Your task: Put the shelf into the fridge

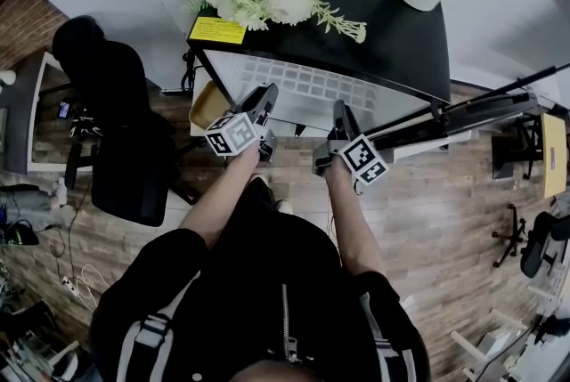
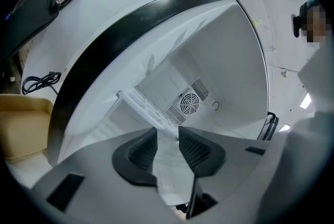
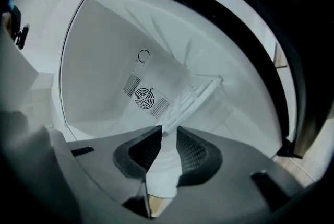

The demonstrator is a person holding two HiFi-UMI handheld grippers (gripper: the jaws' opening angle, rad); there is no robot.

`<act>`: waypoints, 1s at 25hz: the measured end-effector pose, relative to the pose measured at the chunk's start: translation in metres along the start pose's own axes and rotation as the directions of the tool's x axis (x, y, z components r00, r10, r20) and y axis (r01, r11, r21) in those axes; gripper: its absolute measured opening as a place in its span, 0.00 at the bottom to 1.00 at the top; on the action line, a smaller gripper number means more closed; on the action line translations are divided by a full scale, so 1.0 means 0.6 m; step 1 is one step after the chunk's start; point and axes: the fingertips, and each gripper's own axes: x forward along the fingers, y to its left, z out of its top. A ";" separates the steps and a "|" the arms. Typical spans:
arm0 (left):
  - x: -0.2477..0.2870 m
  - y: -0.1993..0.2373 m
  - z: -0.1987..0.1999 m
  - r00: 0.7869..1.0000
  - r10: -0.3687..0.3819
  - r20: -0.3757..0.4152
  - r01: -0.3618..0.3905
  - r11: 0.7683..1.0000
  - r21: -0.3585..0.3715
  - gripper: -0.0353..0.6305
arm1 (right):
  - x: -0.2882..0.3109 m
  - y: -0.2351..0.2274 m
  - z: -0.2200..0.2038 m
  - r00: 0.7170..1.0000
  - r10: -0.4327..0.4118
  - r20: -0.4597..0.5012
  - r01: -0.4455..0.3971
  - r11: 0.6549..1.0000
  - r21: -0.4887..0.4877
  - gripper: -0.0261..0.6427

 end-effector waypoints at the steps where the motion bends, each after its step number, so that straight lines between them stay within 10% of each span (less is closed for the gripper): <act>1: -0.003 0.000 0.000 1.000 0.001 -0.001 -0.001 1.000 0.002 0.25 | -0.001 -0.001 0.000 1.000 0.003 -0.002 -0.003 1.000 0.004 0.17; 10: -0.053 -0.013 0.001 0.999 0.029 -0.035 -0.021 0.978 0.210 0.18 | -0.043 0.008 -0.004 0.999 0.002 -0.033 -0.006 0.992 -0.127 0.15; 25: -0.154 -0.111 0.014 0.996 0.005 -0.087 0.046 0.815 0.577 0.11 | -0.152 0.066 0.005 0.999 0.036 -0.039 -0.052 0.827 -0.560 0.05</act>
